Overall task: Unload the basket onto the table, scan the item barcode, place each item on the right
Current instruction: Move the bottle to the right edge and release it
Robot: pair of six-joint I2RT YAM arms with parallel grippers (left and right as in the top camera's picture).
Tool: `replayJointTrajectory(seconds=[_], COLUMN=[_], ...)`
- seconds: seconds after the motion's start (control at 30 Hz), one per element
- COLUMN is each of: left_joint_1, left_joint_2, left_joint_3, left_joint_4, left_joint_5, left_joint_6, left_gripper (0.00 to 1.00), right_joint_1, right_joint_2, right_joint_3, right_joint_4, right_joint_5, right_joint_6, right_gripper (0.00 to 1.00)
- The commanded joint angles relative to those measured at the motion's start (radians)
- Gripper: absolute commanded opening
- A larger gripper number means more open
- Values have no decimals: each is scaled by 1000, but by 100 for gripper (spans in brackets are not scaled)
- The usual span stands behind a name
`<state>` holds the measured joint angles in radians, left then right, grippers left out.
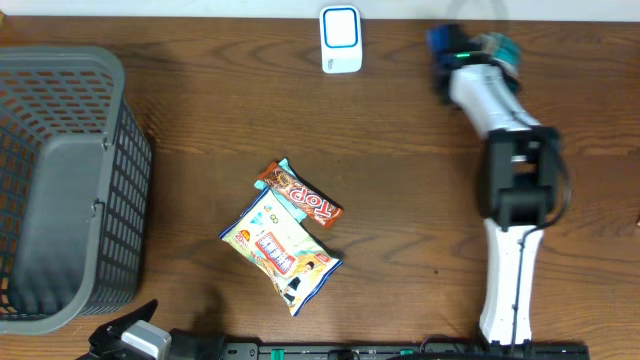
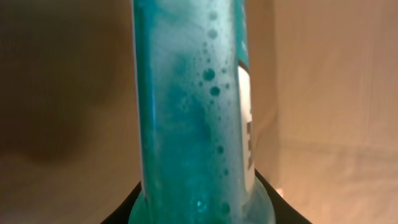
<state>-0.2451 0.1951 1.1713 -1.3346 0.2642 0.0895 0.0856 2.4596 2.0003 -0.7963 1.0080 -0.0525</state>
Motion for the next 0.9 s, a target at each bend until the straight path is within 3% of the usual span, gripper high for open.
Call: replayJointTrajectory(seconds=[0.0, 0.2, 0.33, 0.4, 0.47, 0.53, 0.57, 0.87], left_joint_1=[1, 1, 1, 1, 0, 1, 0, 1], left_joint_2=[-3, -3, -3, -3, -3, -3, -3, -3], left_joint_3=[4, 4, 4, 4, 4, 4, 4, 4], left_joint_4=[3, 3, 3, 3, 3, 3, 3, 3], left_joint_5=[12, 12, 13, 12, 12, 12, 13, 12], left_joint_6=[3, 3, 3, 3, 3, 3, 3, 3], left_gripper=[98, 98, 98, 98, 98, 98, 98, 98], right_joint_1=[-169, -374, -464, -494, -510, -513, -511, -462], right_joint_2=[-23, -22, -22, -22, -22, -23, -25, -145], right_joint_3=[21, -6, -12, -12, -12, -11, -10, -8], right_joint_4=[-53, -87, -123, -132, -140, -149, -155, -255], right_joint_5=[-120, -351, -417, -449, -467, -464, -465, -462], right_joint_6=[172, 173, 256, 291, 316, 347, 359, 649], right_gripper=[3, 1, 5, 20, 45, 85, 99, 99])
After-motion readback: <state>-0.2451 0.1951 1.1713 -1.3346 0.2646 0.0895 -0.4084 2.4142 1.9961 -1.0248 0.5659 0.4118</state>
